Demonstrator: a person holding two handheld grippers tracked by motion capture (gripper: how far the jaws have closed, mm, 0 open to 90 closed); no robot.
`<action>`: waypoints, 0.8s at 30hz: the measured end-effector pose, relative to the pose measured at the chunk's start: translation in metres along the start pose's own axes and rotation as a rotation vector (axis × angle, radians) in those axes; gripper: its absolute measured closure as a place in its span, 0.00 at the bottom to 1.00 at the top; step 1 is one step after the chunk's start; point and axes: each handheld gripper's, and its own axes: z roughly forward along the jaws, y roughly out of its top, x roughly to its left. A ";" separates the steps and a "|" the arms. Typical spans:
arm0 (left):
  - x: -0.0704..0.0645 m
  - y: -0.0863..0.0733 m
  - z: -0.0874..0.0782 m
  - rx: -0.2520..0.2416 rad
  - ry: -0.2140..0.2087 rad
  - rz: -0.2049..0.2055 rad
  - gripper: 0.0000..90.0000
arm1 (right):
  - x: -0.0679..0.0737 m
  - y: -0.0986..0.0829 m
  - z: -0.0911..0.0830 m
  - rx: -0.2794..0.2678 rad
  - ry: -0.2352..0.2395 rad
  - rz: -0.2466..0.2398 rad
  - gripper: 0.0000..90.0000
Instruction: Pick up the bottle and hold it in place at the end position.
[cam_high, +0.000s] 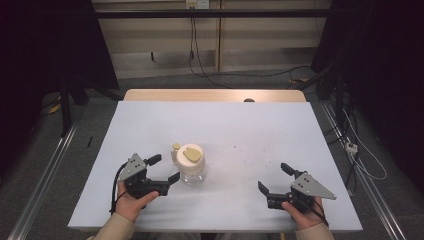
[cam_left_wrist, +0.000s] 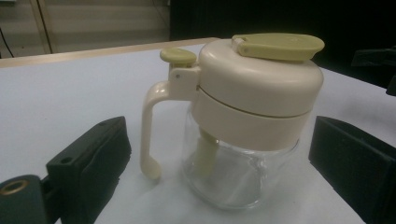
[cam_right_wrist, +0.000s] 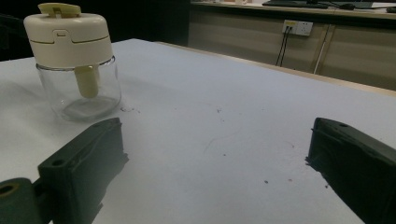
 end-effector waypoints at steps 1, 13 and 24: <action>-0.001 0.000 0.001 0.002 -0.002 -0.001 0.05 | 0.000 0.000 0.000 0.002 0.000 0.000 0.03; -0.006 0.000 0.014 0.032 -0.010 0.003 0.07 | 0.001 0.000 0.001 0.005 0.006 -0.005 0.03; -0.010 0.000 0.021 0.053 -0.003 0.007 0.08 | 0.001 0.001 0.001 0.002 0.008 -0.010 0.04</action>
